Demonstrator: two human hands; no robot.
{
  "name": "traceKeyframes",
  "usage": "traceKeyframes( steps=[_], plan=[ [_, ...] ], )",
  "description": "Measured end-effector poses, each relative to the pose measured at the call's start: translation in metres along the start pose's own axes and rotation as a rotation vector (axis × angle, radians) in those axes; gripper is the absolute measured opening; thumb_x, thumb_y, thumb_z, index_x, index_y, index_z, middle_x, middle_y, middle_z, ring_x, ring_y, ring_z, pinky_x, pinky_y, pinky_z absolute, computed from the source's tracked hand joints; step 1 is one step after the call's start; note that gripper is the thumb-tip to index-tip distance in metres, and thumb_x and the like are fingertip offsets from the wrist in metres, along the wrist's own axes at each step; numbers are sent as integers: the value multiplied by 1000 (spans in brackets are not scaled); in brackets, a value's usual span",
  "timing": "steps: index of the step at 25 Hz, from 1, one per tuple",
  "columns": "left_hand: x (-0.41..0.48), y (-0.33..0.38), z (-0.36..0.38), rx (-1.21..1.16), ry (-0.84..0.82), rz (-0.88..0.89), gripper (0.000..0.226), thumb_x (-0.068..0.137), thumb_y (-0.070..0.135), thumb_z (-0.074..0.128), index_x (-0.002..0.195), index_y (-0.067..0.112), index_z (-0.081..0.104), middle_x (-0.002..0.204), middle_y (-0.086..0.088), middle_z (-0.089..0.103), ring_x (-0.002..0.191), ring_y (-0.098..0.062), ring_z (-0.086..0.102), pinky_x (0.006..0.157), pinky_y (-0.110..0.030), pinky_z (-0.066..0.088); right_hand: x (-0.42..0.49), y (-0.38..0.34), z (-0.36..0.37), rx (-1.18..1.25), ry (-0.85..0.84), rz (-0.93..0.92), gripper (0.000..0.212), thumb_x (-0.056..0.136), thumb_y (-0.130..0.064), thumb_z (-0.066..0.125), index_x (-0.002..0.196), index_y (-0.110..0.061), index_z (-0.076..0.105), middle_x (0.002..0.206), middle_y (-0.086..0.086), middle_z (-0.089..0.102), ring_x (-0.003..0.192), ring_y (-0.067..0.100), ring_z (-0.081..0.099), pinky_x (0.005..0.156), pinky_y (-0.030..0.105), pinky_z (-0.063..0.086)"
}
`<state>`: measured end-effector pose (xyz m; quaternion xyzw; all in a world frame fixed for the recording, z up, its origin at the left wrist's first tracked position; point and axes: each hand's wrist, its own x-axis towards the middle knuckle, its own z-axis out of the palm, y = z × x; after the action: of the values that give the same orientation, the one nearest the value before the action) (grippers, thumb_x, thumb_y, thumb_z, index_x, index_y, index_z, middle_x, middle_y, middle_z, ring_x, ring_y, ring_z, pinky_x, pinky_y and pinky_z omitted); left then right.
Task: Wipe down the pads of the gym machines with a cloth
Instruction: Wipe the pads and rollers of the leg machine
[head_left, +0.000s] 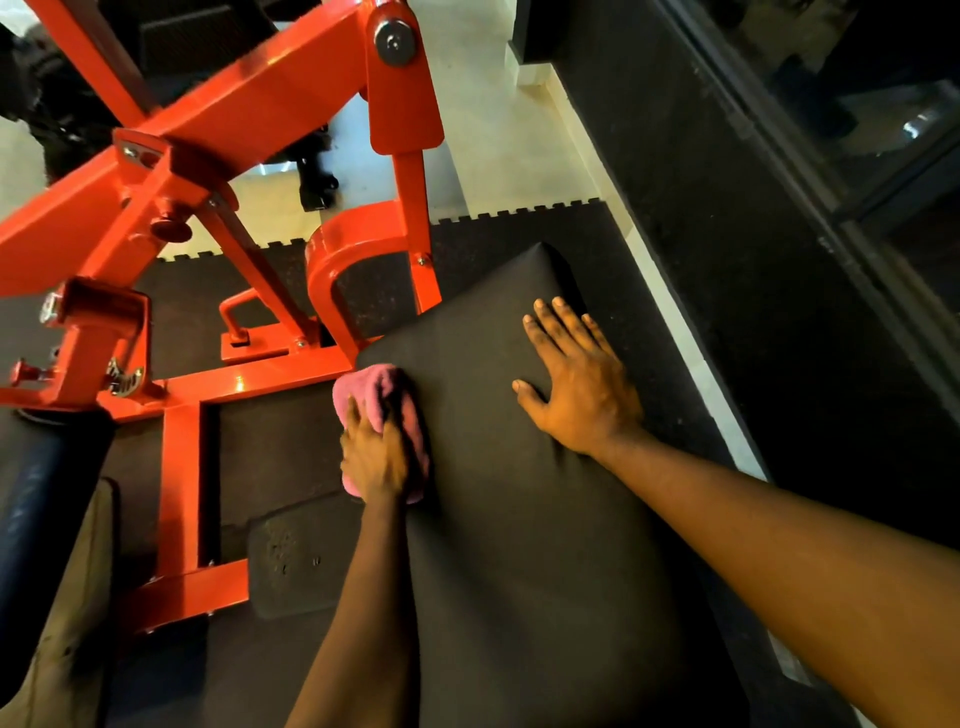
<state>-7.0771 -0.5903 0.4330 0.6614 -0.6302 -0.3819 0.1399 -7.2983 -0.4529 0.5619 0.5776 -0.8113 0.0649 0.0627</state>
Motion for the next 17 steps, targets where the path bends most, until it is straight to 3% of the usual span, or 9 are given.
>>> traceKeyframes(
  steps=[3,6,8,10,13,15,17],
  plan=[
    [-52,37,-2,55,-21,365,49,102,38,34,150,39,36,158,14,32,147,-10,26,121,-38,20,2,2,6,196,85,6,66,99,-44,43,154,-8,40,162,11,34,153,26,26,126,40,20],
    [-116,69,3,-35,-70,472,52,98,46,25,148,45,38,159,13,33,149,-17,24,121,-51,22,7,4,3,638,234,85,53,102,-28,41,144,4,50,153,23,45,145,33,39,122,28,25],
    [-148,66,5,-13,-108,513,54,95,55,22,148,53,31,161,17,28,152,-16,20,121,-48,21,2,5,-10,863,264,213,47,103,-24,41,137,4,58,145,22,55,137,27,49,116,20,32],
    [-170,62,5,-24,-147,547,47,99,51,27,145,57,31,160,21,27,151,-6,16,123,-40,18,-13,7,-18,1091,268,392,44,100,-25,42,126,2,66,131,16,66,123,21,60,106,26,45],
    [-227,86,3,-36,-111,600,42,105,38,34,144,49,40,157,16,36,148,-2,23,122,-38,20,-62,24,-40,1404,128,548,32,92,-27,48,103,-8,70,104,8,71,97,14,65,82,28,52],
    [-264,100,9,11,-99,566,42,102,49,28,143,58,34,157,17,36,148,-10,27,119,-44,26,-95,44,-63,1484,-41,583,21,101,-22,51,95,-10,67,90,5,68,81,13,66,69,29,52],
    [-301,110,18,113,-118,577,44,97,65,18,140,70,22,159,19,32,149,-18,27,116,-50,30,-128,65,-86,1467,-188,577,31,107,-26,46,94,-9,68,78,6,69,62,15,67,58,27,52]
  ],
)
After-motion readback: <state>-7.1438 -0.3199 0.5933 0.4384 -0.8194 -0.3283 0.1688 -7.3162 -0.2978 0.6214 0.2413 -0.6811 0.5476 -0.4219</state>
